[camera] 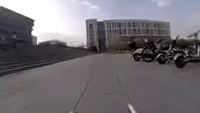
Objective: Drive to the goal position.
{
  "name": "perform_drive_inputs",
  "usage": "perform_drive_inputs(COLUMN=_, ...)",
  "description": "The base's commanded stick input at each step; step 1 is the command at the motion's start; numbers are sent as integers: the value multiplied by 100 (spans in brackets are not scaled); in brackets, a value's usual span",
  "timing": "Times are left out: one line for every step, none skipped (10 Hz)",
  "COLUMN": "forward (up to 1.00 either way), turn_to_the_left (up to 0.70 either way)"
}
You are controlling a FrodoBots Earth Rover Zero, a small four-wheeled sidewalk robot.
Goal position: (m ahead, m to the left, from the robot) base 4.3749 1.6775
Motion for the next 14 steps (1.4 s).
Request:
perform_drive_inputs(forward=100, turn_to_the_left=0)
perform_drive_inputs(forward=100, turn_to_the_left=0)
perform_drive_inputs(forward=100, turn_to_the_left=0)
perform_drive_inputs(forward=100, turn_to_the_left=0)
perform_drive_inputs(forward=100, turn_to_the_left=0)
perform_drive_inputs(forward=100, turn_to_the_left=0)
perform_drive_inputs(forward=100, turn_to_the_left=0)
perform_drive_inputs(forward=100, turn_to_the_left=0)
perform_drive_inputs(forward=100, turn_to_the_left=0)
perform_drive_inputs(forward=100, turn_to_the_left=0)
perform_drive_inputs(forward=100, turn_to_the_left=-17)
perform_drive_inputs(forward=100, turn_to_the_left=-27)
perform_drive_inputs(forward=100, turn_to_the_left=-27)
perform_drive_inputs(forward=100, turn_to_the_left=-27)
